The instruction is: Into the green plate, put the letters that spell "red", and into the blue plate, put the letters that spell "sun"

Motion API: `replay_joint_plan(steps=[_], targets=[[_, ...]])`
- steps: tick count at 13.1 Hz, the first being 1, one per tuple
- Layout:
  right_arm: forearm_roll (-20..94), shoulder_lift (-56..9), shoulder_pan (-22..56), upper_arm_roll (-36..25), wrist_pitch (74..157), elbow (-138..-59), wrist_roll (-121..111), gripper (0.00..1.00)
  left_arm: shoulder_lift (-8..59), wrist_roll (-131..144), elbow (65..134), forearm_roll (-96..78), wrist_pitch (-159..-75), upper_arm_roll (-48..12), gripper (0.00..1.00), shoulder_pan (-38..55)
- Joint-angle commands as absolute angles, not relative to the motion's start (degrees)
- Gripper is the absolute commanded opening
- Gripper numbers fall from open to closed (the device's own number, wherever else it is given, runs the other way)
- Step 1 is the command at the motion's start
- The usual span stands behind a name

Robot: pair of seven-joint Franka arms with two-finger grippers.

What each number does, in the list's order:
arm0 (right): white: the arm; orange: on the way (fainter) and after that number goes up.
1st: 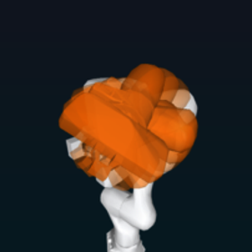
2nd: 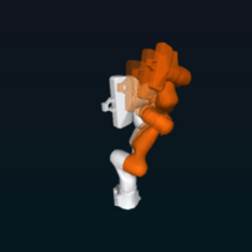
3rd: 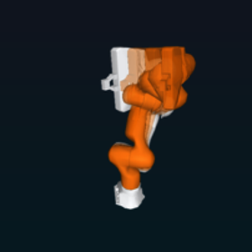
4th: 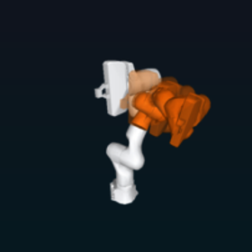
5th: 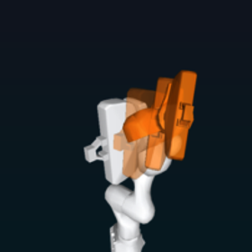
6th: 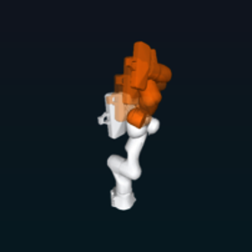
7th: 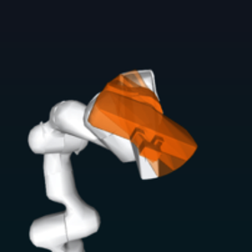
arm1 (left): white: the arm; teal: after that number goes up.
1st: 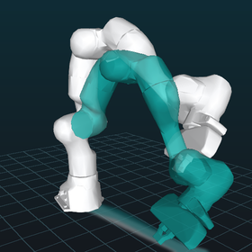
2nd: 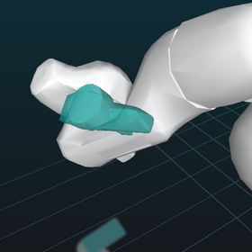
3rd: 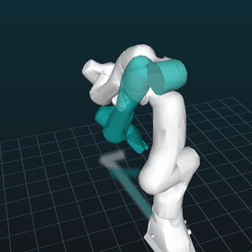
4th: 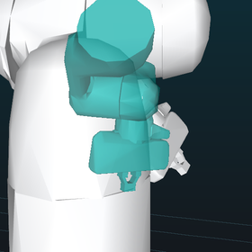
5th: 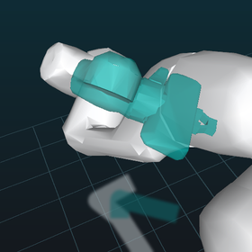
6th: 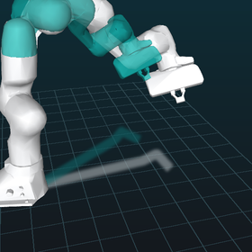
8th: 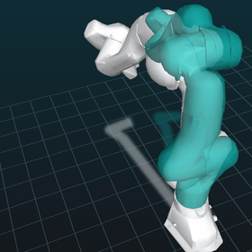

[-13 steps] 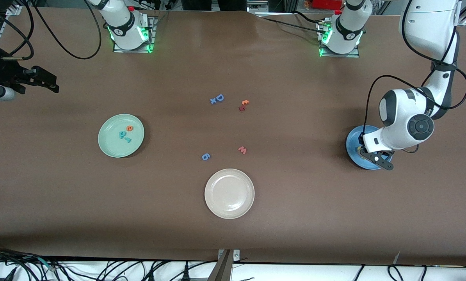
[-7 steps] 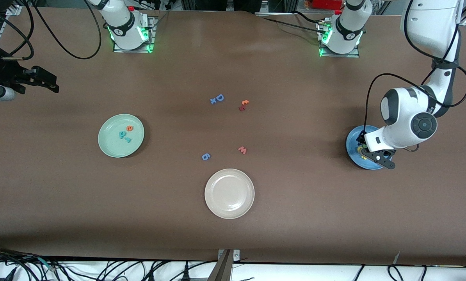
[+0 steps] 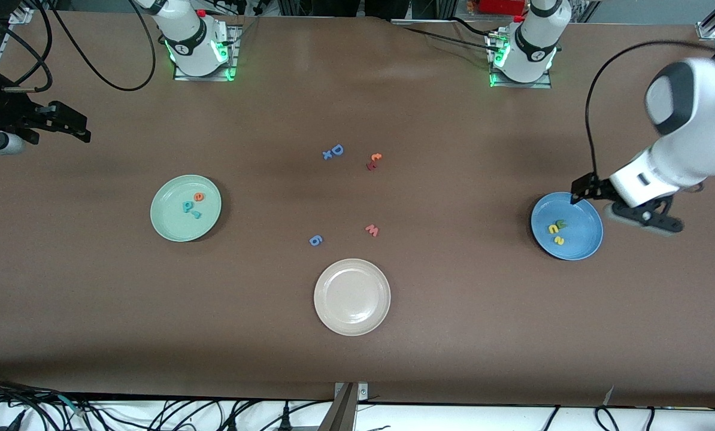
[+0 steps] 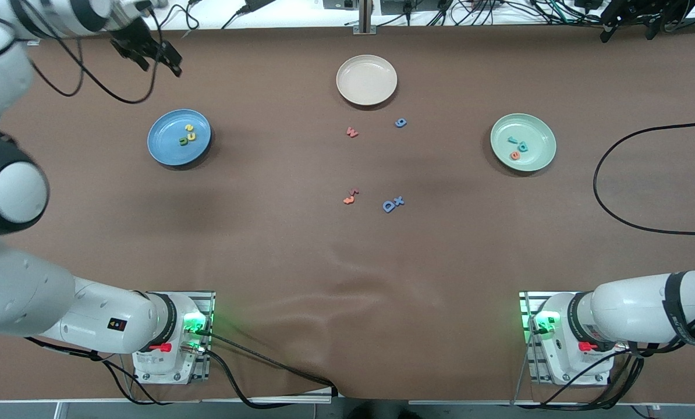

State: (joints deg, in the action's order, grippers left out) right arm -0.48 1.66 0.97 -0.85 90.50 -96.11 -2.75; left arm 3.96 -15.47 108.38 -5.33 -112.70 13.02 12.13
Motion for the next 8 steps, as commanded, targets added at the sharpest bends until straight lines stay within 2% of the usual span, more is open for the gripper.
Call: replay_joint_plan(steps=[1, 3, 8], targets=[[0.0, 2.02, 0.79, -0.7, 90.35, -96.15, -3.34, 1.0, 2.72, -11.78, 103.29, -5.71, -108.02, 7.5, 1.0, 4.87], [0.0, 2.02, 0.79, -0.7, 90.26, -96.15, -3.34, 1.0, 1.59, -8.81, 102.57, -5.8, -107.93, 0.82, 1.0, -1.21], [0.0, 2.02, 0.79, -0.7, 90.26, -96.06, -3.43, 1.0, 2.28, -1.06, 98.79, -5.63, -104.86, -1.49, 1.0, 0.0]])
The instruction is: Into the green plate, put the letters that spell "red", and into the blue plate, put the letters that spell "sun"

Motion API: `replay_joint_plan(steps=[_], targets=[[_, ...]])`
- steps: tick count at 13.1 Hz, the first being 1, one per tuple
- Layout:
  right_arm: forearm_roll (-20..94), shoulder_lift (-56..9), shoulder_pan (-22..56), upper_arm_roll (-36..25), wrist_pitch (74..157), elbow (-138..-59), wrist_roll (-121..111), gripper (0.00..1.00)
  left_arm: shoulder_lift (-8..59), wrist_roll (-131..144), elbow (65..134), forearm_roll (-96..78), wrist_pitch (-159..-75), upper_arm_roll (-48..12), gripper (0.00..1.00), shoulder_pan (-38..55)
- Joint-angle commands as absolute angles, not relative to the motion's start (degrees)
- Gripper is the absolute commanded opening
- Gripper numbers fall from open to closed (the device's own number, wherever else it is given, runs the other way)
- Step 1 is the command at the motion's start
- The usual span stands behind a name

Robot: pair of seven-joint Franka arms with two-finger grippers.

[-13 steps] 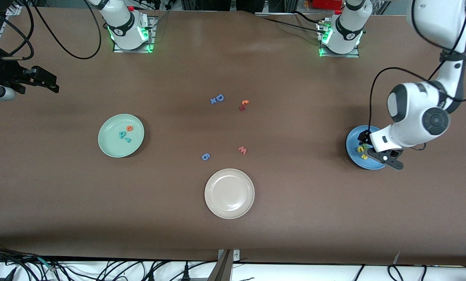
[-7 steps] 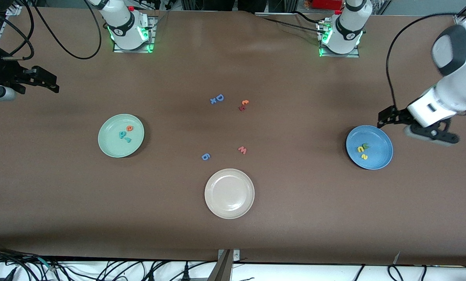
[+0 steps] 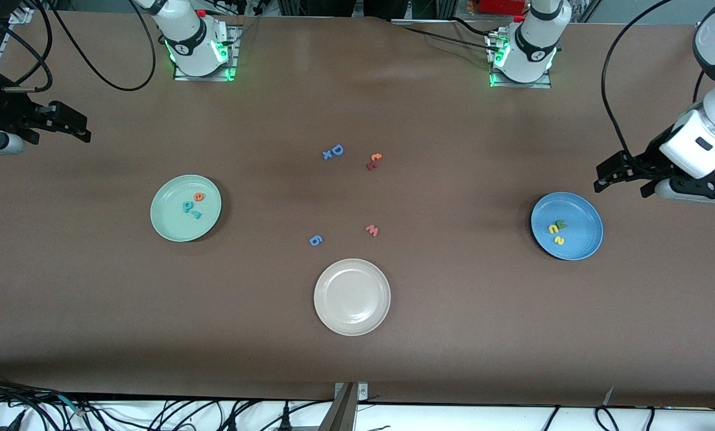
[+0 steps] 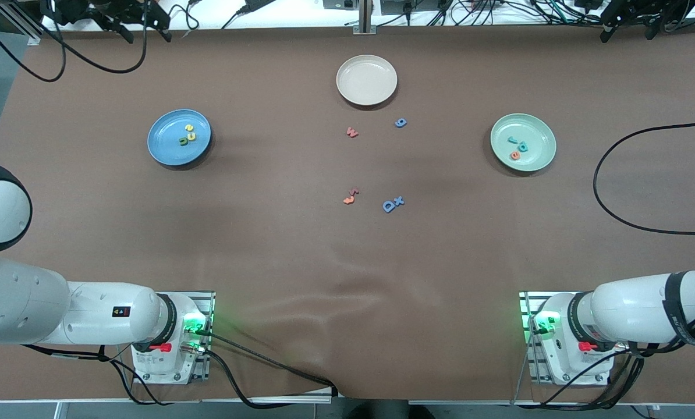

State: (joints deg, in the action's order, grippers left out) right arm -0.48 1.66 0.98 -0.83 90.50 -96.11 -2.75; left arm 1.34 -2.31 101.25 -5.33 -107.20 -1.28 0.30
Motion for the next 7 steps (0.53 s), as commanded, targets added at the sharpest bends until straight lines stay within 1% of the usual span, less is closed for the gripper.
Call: replay_joint_plan(steps=[1, 7], targets=[[0.0, 2.02, 0.79, -0.7, 90.26, -96.06, -3.43, 1.0, 2.72, -1.05, 98.7, -5.63, -104.77, -1.49, 1.0, -0.09], [0.0, 2.02, 0.79, -0.7, 90.18, -96.06, -3.51, 1.0, 3.95, -1.32, 96.6, -4.31, -104.59, -1.49, 1.0, -0.17]])
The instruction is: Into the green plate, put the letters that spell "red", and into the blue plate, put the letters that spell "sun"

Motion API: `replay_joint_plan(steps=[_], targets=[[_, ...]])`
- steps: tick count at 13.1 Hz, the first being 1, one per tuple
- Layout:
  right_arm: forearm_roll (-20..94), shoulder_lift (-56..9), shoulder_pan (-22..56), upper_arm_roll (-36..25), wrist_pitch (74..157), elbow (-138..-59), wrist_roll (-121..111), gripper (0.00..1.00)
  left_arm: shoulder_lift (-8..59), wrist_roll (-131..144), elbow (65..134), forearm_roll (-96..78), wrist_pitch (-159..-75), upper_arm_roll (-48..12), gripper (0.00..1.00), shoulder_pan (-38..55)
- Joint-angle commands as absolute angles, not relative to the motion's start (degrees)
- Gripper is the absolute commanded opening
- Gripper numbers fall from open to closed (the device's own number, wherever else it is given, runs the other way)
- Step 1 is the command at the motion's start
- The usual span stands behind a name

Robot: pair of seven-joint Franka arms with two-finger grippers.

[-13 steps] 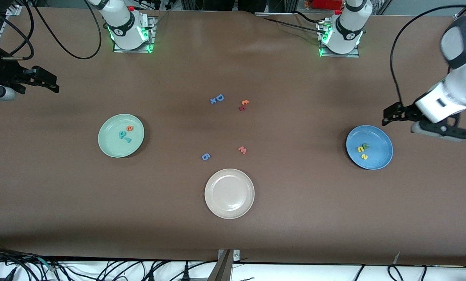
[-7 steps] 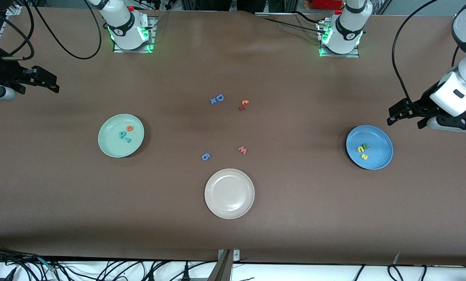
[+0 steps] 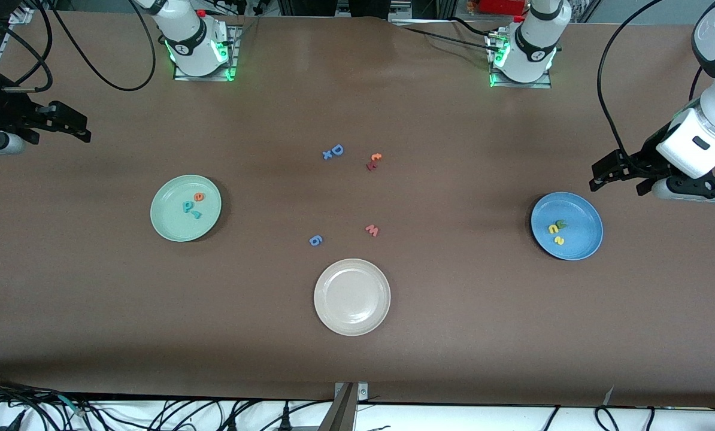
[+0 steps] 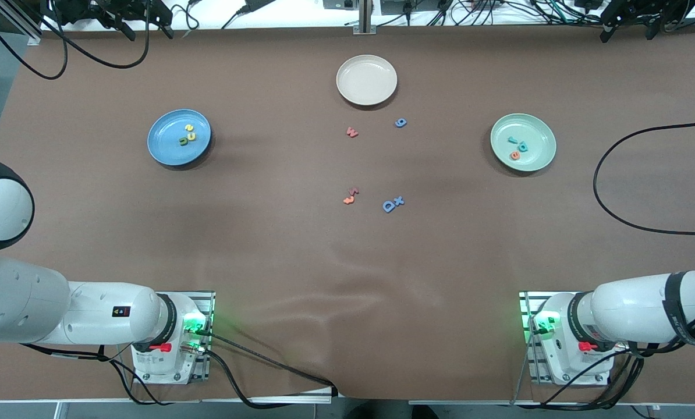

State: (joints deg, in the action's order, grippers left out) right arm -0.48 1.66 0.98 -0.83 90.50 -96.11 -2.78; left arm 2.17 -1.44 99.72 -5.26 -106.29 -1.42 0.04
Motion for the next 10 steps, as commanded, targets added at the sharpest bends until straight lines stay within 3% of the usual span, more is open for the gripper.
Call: replay_joint_plan(steps=[1, 10], targets=[[0.0, 2.02, 0.79, -0.7, 90.18, -96.15, -3.52, 1.0, 4.04, -1.32, 96.07, -4.31, -104.59, -1.41, 1.0, -0.44], [0.26, 2.11, 0.79, -0.7, 88.68, -96.06, -3.52, 1.0, 5.54, -1.06, 92.99, -4.04, -104.59, -1.23, 1.0, -0.53]])
